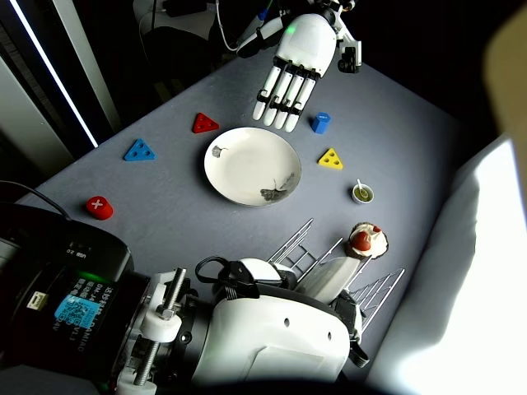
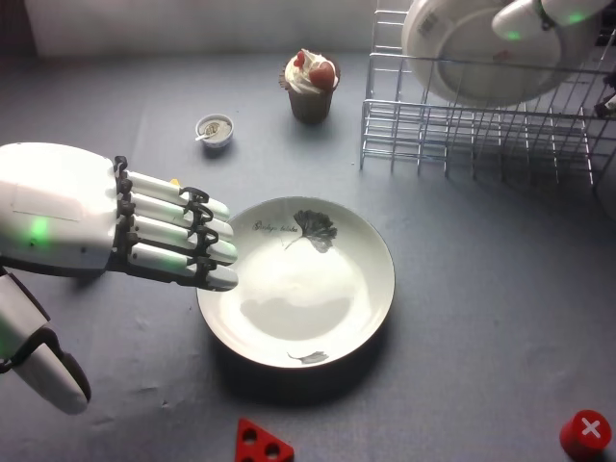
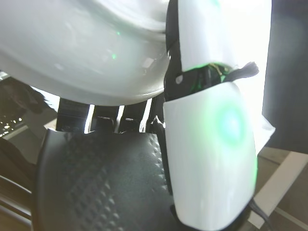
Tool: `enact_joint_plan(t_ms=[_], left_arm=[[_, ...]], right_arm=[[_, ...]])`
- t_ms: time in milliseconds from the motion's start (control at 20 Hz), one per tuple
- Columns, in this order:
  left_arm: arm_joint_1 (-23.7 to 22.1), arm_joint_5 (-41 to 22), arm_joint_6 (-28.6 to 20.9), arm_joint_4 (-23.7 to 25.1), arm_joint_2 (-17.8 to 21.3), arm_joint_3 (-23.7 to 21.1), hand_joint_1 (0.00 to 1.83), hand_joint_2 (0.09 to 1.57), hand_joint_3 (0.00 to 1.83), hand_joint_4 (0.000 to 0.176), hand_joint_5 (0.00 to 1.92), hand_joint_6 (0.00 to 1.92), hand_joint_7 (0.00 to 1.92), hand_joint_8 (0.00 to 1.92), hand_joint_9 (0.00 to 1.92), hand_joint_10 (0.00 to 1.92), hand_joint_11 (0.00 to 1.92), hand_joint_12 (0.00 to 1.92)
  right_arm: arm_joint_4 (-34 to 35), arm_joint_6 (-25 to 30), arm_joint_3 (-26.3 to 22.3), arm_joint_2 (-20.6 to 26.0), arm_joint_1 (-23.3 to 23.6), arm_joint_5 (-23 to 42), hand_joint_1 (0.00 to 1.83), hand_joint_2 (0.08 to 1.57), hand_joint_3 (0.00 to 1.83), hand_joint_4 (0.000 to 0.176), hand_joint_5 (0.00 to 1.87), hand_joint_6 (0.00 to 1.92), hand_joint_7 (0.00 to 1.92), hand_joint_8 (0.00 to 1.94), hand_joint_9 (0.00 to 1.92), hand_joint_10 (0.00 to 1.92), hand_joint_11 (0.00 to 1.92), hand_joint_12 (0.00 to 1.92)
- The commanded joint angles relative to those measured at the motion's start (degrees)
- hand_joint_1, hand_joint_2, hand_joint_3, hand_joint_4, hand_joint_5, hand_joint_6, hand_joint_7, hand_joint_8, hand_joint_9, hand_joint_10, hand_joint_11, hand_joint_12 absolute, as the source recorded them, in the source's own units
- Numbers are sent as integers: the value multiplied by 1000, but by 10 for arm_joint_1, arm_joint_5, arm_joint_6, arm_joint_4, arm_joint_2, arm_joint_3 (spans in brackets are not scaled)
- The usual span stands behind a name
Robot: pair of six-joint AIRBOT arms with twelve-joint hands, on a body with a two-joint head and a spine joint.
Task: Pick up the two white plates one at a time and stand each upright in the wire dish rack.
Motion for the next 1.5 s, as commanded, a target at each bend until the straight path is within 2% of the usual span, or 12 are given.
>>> enact_joint_plan(t_ms=[0,100,150,200,400,600,900,1150,1250,1300,1450], left_arm=[[0,-25,0,-40,-1,0,0,876,1,0,95,3,112,8,99,7,108,13],[0,-22,0,-40,-2,-1,0,877,2,0,88,0,105,4,88,2,94,7],[0,-21,0,-40,-3,-2,0,874,0,0,94,3,111,6,93,4,98,8],[2,-19,0,-40,-3,-5,0,875,0,0,99,4,126,9,110,9,104,10],[6,-11,0,-33,-6,-8,0,871,0,0,89,3,118,4,102,6,106,10],[10,-4,0,-29,-10,-11,0,874,0,0,85,0,110,0,93,0,99,5],[23,17,0,-10,-13,-24,0,864,0,0,92,0,108,0,103,0,96,2],[29,30,0,-6,-17,-25,0,869,1,0,87,0,112,1,99,1,91,2],[29,40,0,-6,-19,-24,0,870,1,0,92,4,117,4,109,6,105,9],[29,43,0,-6,-19,-24,0,873,2,0,88,2,111,1,105,4,97,5],[29,51,0,-6,-20,-22,0,871,0,0,81,0,108,0,99,0,105,7]], right_arm=[[11,12,2,4,3,79,1179,1080,0,0,1046,854,985,36,1032,14,1191,0],[11,13,0,3,-1,79,1171,1085,2,0,1030,883,956,9,996,3,1138,0],[11,13,0,3,-3,78,1160,1026,0,0,896,342,916,13,954,9,1085,2],[11,13,0,3,-4,78,1107,957,0,0,811,25,848,0,874,1,980,1],[11,13,0,2,-4,79,1071,888,0,0,799,3,841,4,832,1,865,1],[11,19,-2,3,-4,79,1028,886,0,0,667,0,771,0,747,0,718,0],[0,20,-17,9,3,87,976,884,0,0,587,0,760,0,708,0,687,0],[-10,20,-21,14,9,93,843,875,0,0,461,0,505,0,467,0,546,0],[-12,20,-20,14,10,96,791,881,1,6,369,0,336,0,326,0,389,0],[-13,20,-20,14,10,96,795,882,1,4,321,0,287,0,292,0,352,0],[-19,20,-20,16,12,97,832,844,0,0,288,3,293,5,293,3,331,1]])
